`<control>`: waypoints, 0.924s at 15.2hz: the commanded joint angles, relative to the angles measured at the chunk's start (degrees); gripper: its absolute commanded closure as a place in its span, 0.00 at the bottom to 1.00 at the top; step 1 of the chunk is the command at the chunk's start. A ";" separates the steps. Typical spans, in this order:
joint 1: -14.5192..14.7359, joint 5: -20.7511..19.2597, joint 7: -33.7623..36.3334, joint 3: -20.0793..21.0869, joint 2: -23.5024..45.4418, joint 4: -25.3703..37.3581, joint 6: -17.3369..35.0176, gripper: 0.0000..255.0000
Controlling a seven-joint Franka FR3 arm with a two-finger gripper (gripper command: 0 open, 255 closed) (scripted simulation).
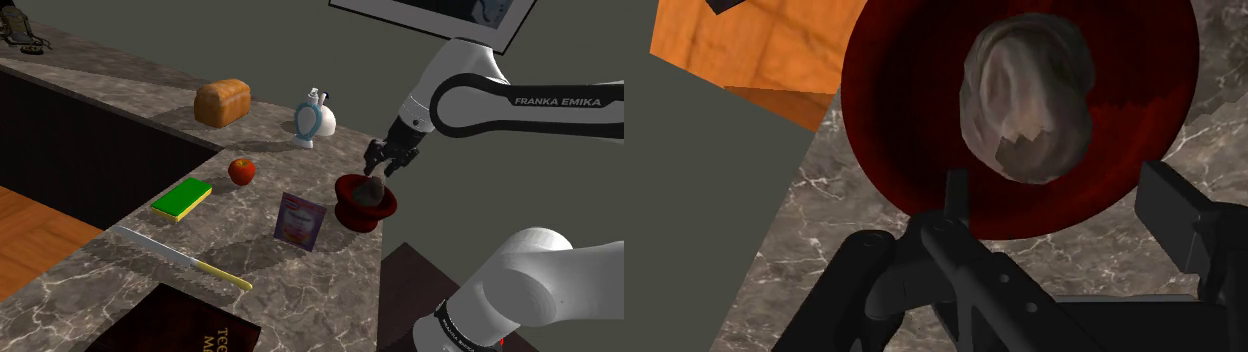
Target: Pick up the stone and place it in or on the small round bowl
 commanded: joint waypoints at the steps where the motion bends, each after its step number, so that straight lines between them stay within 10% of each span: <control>1: 0.00 0.00 0.00 0.00 0.00 0.01 0.00 0.00; 14: -0.02 -0.16 0.02 -0.23 -2.72 5.64 -8.35 0.00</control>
